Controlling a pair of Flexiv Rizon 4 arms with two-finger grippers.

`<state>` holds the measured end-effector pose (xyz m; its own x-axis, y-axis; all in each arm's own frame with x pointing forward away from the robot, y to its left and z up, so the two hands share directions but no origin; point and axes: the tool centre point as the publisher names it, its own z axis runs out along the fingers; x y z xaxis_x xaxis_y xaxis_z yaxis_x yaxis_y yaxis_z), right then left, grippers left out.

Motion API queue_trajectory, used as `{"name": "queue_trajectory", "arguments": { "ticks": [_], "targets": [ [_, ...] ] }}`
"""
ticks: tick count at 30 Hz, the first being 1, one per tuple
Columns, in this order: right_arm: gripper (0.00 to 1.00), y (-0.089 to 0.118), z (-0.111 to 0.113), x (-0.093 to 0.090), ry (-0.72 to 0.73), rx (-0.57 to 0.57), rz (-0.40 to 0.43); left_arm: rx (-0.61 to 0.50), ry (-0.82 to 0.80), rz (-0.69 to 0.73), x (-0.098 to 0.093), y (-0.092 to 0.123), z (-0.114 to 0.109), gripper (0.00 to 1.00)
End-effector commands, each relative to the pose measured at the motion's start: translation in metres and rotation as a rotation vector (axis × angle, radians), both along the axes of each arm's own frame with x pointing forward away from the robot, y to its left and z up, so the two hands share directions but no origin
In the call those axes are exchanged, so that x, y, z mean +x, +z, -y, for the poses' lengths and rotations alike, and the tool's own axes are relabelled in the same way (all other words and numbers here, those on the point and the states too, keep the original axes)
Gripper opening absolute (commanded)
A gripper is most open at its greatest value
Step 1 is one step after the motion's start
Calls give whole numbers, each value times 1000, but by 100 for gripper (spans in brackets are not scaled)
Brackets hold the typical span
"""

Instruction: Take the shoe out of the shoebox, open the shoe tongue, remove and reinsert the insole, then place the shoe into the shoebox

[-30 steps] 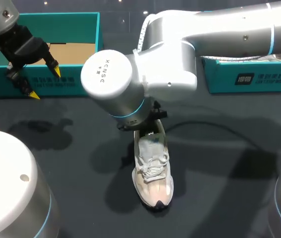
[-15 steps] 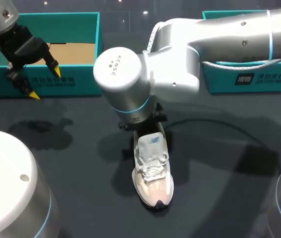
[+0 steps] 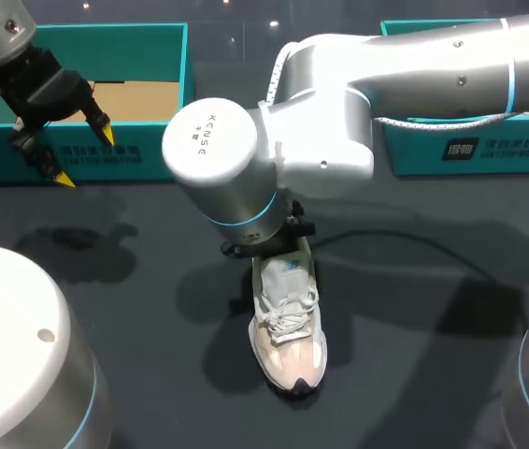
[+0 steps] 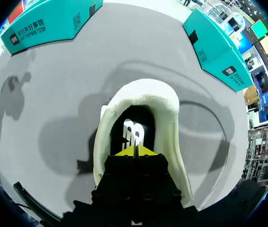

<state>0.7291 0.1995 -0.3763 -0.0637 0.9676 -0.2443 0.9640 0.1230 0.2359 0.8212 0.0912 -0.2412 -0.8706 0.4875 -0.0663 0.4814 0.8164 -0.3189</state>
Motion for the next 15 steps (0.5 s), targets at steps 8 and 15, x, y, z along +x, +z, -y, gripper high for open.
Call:
{"name": "queue_trajectory", "arguments": {
  "ticks": [8,15],
  "targets": [
    [0,-36,0,1,-193,72,-19,3,-1,-1,0,0,0,100],
    [0,-25,-2,-15,-215,99,-44,3,-1,-1,0,0,0,100]
  ]
}}
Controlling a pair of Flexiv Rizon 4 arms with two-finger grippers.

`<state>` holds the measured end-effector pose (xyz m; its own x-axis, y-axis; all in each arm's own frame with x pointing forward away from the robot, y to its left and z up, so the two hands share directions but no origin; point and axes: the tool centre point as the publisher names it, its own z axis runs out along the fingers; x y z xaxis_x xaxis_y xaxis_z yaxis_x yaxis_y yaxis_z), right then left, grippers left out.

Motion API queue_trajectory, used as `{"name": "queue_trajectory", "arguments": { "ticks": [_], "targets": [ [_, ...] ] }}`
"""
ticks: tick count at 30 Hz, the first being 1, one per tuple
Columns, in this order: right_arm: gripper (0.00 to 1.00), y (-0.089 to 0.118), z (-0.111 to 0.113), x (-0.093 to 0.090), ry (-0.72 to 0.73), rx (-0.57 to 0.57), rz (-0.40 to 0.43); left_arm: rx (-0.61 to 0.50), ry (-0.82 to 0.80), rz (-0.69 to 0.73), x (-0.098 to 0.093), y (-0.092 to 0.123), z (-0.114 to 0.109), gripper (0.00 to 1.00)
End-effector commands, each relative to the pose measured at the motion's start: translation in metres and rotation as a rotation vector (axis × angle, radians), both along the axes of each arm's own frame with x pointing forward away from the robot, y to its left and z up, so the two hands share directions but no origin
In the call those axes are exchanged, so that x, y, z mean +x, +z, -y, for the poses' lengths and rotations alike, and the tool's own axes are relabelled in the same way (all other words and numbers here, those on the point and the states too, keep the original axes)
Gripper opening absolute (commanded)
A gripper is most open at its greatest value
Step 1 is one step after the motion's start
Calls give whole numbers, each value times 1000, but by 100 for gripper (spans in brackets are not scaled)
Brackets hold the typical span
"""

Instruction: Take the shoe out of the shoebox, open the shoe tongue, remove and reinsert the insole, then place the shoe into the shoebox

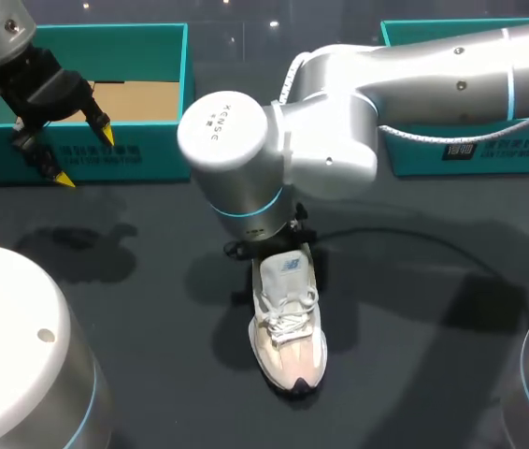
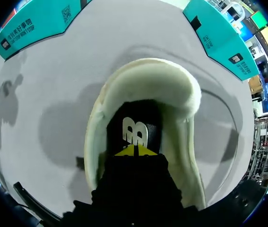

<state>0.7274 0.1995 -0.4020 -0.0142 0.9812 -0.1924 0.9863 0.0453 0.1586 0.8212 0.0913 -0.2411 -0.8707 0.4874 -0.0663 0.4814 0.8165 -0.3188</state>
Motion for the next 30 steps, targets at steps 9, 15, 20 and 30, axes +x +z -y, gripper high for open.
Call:
{"name": "queue_trajectory", "arguments": {
  "ticks": [9,15,20,30],
  "targets": [
    [0,40,-9,-23,-128,1,61,3,-1,-1,0,0,0,100],
    [0,37,-3,-19,-118,13,34,3,-1,-1,0,0,0,100],
    [0,34,-3,-21,-109,35,7,3,-1,-1,0,0,0,100],
    [0,34,-3,-29,-104,58,-26,3,-1,-1,0,0,0,100]
  ]
}}
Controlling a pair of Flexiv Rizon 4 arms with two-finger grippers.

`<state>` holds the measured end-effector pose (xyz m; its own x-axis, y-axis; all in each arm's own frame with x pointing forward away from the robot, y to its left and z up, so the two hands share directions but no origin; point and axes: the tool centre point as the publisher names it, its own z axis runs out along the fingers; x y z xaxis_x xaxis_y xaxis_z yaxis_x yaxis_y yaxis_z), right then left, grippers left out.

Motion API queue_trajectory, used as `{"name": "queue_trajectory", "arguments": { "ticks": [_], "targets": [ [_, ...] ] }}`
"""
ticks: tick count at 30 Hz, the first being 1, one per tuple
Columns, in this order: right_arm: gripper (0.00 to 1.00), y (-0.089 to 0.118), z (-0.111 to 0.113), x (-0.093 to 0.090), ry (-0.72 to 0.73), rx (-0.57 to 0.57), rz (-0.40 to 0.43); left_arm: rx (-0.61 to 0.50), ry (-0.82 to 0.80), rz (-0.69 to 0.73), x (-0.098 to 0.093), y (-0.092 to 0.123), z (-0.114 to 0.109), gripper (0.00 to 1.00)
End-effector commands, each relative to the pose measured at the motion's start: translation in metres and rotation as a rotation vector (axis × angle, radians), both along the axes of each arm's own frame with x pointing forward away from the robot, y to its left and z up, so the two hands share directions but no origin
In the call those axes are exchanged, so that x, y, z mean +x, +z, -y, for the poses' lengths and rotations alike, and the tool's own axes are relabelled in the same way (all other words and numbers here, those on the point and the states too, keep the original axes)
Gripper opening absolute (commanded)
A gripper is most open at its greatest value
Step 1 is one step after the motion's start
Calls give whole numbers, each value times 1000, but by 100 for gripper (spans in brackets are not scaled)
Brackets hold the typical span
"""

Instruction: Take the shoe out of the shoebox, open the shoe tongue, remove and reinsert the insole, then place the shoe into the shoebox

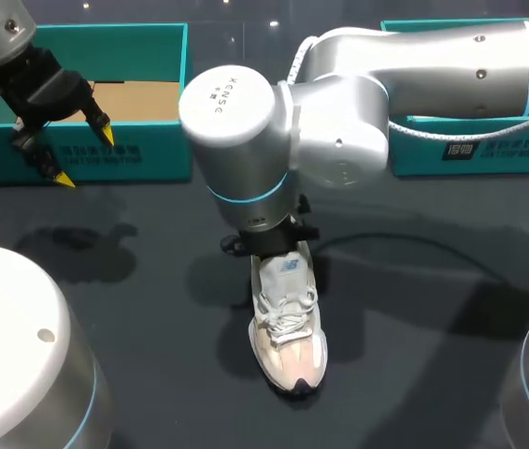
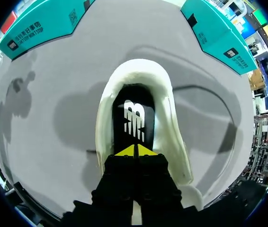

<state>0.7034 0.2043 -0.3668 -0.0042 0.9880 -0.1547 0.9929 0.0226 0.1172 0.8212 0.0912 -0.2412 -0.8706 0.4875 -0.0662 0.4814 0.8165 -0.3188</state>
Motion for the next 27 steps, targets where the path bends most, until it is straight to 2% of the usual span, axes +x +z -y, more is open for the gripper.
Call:
{"name": "queue_trajectory", "arguments": {
  "ticks": [1,4,7,11,13,21,24,27],
  "targets": [
    [0,-2,2,-6,-87,20,13,3,-1,-1,0,0,0,100],
    [0,-3,2,-9,-89,25,5,3,-1,-1,0,0,0,100],
    [5,-3,2,-12,-90,28,-1,3,-1,-1,0,0,0,100],
    [24,-3,2,-16,-87,33,-9,3,-1,-1,0,0,0,100],
    [29,-3,2,-17,-87,33,-11,3,-1,-1,0,0,0,100],
    [36,-3,3,-21,-88,34,-19,3,-1,-1,0,0,0,100],
    [44,-3,2,-22,-82,33,-23,3,-1,-1,0,0,0,100],
    [46,-1,1,-21,-72,28,-20,3,-1,-1,0,0,0,100]
  ]
}}
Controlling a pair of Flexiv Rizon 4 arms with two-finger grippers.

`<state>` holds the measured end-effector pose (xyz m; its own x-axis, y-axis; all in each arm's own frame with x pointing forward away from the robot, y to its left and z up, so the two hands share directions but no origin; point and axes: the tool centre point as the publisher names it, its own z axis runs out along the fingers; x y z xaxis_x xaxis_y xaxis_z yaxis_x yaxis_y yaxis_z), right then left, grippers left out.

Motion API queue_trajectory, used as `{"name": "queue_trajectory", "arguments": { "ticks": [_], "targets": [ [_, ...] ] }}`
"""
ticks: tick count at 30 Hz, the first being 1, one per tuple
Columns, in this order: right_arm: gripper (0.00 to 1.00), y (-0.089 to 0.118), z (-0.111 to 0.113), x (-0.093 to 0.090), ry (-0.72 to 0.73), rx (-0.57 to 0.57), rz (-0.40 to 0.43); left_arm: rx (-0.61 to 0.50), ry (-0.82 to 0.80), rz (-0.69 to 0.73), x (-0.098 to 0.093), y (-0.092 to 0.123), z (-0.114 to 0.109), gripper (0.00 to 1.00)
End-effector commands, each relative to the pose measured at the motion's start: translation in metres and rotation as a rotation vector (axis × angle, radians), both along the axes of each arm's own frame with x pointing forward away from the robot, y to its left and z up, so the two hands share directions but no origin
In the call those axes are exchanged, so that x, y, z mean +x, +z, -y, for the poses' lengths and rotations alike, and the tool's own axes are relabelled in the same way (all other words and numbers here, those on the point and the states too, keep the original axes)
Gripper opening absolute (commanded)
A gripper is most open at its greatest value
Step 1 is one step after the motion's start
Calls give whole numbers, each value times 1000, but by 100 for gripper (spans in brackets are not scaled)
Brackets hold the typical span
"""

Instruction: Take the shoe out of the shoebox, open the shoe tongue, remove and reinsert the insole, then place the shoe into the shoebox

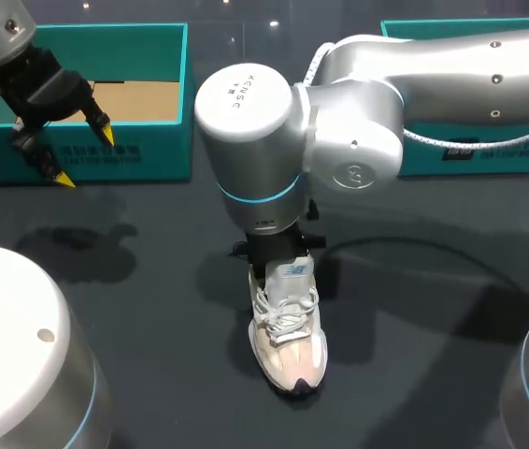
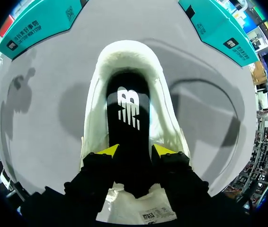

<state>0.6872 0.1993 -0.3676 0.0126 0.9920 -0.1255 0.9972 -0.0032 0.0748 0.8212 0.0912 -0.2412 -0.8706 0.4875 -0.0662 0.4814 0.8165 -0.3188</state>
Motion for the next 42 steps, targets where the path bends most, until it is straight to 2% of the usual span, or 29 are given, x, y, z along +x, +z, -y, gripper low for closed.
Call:
{"name": "queue_trajectory", "arguments": {
  "ticks": [1,15,22,24,25,26,28,33,42],
  "targets": [
    [46,1,-4,-4,-45,-7,24,3,-1,-1,0,0,0,100],
    [48,3,-5,11,4,-9,32,3,-1,-1,0,0,0,100],
    [50,7,-2,23,73,6,3,3,-1,-1,0,0,0,100],
    [58,9,-3,26,120,13,-15,3,-1,-1,0,0,0,100],
    [69,10,-3,27,128,16,-15,3,-1,-1,0,0,0,100],
    [75,11,-3,27,138,14,-23,3,-1,-1,0,0,0,100],
    [80,11,-3,29,167,31,-31,3,-1,-1,0,0,0,100],
    [100,10,-1,31,171,35,-54,3,-1,-1,0,0,0,100],
    [100,17,-7,19,174,20,-62,3,-1,-1,0,0,0,100]
  ]
}}
